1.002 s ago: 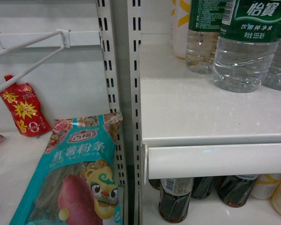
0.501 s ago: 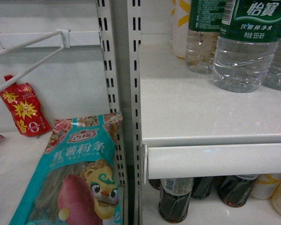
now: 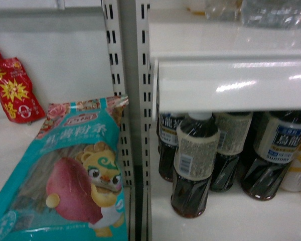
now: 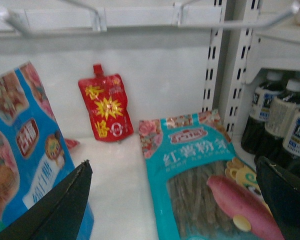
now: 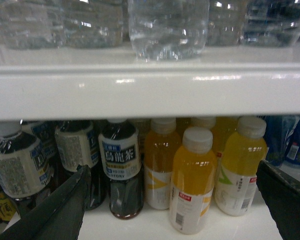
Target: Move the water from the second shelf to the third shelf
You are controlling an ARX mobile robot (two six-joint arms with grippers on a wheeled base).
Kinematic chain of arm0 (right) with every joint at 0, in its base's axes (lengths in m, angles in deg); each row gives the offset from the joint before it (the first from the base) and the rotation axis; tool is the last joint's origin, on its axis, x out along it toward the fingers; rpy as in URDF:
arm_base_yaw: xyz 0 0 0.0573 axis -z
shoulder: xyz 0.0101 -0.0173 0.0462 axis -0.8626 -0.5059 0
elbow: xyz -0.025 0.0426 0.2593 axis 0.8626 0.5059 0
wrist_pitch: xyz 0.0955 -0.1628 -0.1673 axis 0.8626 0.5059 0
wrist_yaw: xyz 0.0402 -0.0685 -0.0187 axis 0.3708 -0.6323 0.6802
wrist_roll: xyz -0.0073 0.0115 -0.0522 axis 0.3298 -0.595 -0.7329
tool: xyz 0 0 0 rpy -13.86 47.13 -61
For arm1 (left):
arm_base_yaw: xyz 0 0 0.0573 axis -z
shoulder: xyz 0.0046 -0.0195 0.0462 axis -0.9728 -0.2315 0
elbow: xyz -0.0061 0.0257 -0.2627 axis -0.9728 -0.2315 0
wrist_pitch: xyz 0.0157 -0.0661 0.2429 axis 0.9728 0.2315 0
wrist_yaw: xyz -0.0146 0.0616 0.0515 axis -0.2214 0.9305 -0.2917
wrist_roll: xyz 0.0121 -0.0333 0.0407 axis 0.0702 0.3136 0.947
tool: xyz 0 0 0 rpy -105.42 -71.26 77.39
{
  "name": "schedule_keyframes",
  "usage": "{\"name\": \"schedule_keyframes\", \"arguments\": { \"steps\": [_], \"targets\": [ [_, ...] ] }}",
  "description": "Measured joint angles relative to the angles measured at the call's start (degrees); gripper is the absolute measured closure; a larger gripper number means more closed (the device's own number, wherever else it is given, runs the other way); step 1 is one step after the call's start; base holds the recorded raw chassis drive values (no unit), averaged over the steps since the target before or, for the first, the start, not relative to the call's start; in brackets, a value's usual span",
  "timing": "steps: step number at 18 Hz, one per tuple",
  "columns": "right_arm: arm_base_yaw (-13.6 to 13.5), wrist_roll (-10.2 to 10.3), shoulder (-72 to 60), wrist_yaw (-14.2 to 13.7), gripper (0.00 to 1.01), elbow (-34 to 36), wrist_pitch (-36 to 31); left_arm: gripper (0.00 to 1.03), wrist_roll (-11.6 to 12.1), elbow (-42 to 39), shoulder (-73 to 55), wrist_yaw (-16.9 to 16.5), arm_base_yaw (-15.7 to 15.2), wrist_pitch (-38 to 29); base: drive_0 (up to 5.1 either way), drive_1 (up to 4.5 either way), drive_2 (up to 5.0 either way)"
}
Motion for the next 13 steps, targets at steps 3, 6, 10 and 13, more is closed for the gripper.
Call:
{"name": "schedule_keyframes", "arguments": {
  "steps": [3,6,10,13],
  "targets": [
    [0.0,0.07,0.0,0.0,0.03,0.0,0.0,0.05,0.02,0.0,0.0,-0.07,0.0,0.0,0.0,0.0,0.0],
    [0.0,0.07,0.0,-0.04,0.03,0.0,0.07,0.05,0.04,0.0,0.0,-0.13,0.0,0.04,0.0,0.0,0.0],
    [0.0,0.07,0.0,0.0,0.03,0.0,0.17,0.05,0.02,0.0,0.0,0.0,0.0,0.13,0.0,0.0,0.0],
    [0.0,0.07,0.0,-0.02,0.03,0.0,0.15,0.05,0.02,0.0,0.0,-0.02,0.0,0.15,0.0,0.0,0.0]
  ]
}}
